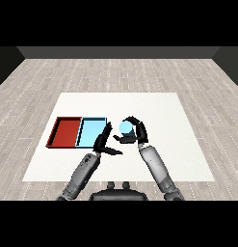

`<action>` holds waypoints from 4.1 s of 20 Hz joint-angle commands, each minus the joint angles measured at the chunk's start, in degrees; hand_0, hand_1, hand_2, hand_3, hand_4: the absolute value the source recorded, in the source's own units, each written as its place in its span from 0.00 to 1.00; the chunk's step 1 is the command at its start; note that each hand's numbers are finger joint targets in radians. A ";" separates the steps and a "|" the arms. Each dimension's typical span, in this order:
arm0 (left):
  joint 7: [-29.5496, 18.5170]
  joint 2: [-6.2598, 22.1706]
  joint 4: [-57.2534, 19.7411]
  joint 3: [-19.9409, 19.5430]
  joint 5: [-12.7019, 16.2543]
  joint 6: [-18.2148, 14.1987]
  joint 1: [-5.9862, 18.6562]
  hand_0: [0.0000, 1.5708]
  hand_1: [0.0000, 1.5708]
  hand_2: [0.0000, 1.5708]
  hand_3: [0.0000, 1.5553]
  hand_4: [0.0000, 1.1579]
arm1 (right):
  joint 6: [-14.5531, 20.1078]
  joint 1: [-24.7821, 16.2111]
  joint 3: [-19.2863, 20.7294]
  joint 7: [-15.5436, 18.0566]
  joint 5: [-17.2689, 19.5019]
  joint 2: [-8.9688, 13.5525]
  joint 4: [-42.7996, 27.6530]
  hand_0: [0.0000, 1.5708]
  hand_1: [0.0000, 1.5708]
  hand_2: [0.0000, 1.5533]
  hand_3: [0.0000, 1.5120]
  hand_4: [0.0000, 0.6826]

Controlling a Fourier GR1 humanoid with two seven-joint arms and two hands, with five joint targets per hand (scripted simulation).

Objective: Pick the blue can and put it in the blue box

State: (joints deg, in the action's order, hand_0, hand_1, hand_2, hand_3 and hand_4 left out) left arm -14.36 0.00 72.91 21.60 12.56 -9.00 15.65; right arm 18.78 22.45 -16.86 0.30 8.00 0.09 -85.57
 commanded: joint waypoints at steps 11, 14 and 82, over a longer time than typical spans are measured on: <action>-4.16 0.00 -8.66 -0.06 3.74 1.19 3.16 0.00 0.00 0.00 0.00 0.00 | 1.29 1.79 -2.99 2.45 -2.74 -0.09 2.10 0.95 0.95 0.94 0.93 0.89; -4.35 0.00 -9.85 2.30 5.99 -2.67 6.96 0.00 0.00 0.00 0.00 0.00 | 2.16 5.61 -5.54 3.75 -4.54 -0.09 6.05 0.94 0.94 0.94 0.93 0.89; -15.61 9.48 -20.16 5.61 19.23 -17.05 17.38 1.00 1.00 1.00 0.98 0.99 | -3.42 -15.27 6.42 15.80 -30.32 3.95 -11.68 0.00 0.00 0.00 0.00 0.00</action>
State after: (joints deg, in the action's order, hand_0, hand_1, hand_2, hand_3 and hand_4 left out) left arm -33.60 5.80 53.11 28.78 33.40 -24.73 30.36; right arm 15.79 12.38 -13.10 14.33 -19.81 3.93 -93.87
